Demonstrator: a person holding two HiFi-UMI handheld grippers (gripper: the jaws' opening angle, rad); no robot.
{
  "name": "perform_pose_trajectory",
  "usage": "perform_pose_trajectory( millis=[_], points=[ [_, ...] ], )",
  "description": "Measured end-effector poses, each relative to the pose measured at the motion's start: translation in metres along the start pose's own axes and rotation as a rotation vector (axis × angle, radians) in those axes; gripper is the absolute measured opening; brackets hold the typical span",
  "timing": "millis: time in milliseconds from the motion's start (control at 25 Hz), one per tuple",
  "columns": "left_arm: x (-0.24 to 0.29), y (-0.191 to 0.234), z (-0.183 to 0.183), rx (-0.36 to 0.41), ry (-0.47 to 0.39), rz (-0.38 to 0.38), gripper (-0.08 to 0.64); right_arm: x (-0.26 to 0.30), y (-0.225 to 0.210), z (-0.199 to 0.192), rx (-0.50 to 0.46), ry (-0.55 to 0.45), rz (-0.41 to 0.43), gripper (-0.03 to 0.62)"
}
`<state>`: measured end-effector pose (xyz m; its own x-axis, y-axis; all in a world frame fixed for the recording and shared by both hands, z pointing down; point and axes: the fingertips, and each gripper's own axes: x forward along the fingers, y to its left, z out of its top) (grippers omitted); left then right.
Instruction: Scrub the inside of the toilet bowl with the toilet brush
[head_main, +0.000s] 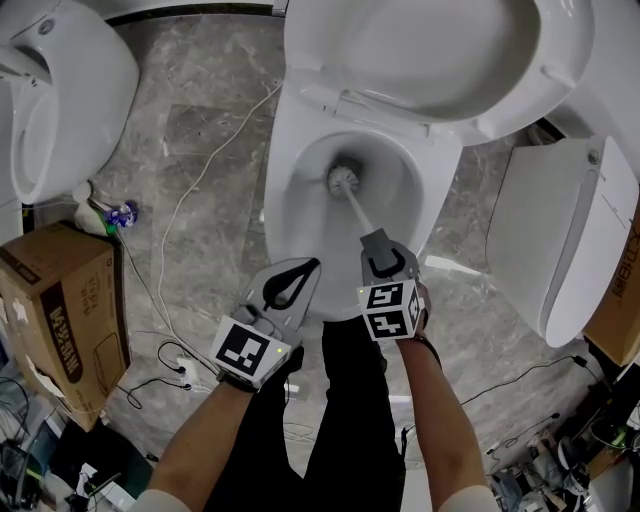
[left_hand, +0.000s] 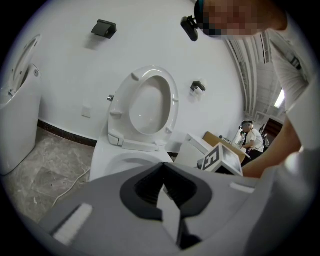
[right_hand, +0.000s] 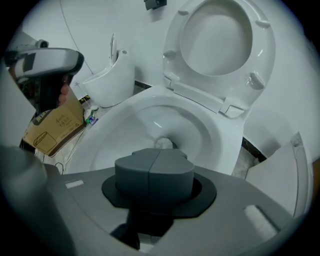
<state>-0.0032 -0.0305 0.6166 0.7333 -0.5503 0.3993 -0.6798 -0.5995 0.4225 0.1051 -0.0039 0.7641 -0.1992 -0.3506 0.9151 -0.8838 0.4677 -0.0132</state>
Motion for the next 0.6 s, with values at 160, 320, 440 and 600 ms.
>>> perform_pose_trajectory(
  millis=[160, 320, 440, 600],
  points=[
    [0.008, 0.003, -0.003, -0.001, 0.000, 0.002, 0.006, 0.018, -0.007, 0.003, 0.033, 0.027, -0.032, 0.166],
    [0.012, 0.009, -0.002, -0.005, -0.013, 0.011, 0.006, 0.035, -0.011, 0.009, 0.026, 0.042, -0.055, 0.166],
    [0.014, 0.014, -0.001, -0.001, -0.022, 0.022, 0.005, 0.046, -0.011, 0.013, 0.009, 0.055, -0.065, 0.166],
    [0.013, 0.016, 0.001, -0.001, -0.032, 0.035, 0.005, 0.055, -0.013, 0.015, -0.012, 0.073, -0.074, 0.166]
  ],
)
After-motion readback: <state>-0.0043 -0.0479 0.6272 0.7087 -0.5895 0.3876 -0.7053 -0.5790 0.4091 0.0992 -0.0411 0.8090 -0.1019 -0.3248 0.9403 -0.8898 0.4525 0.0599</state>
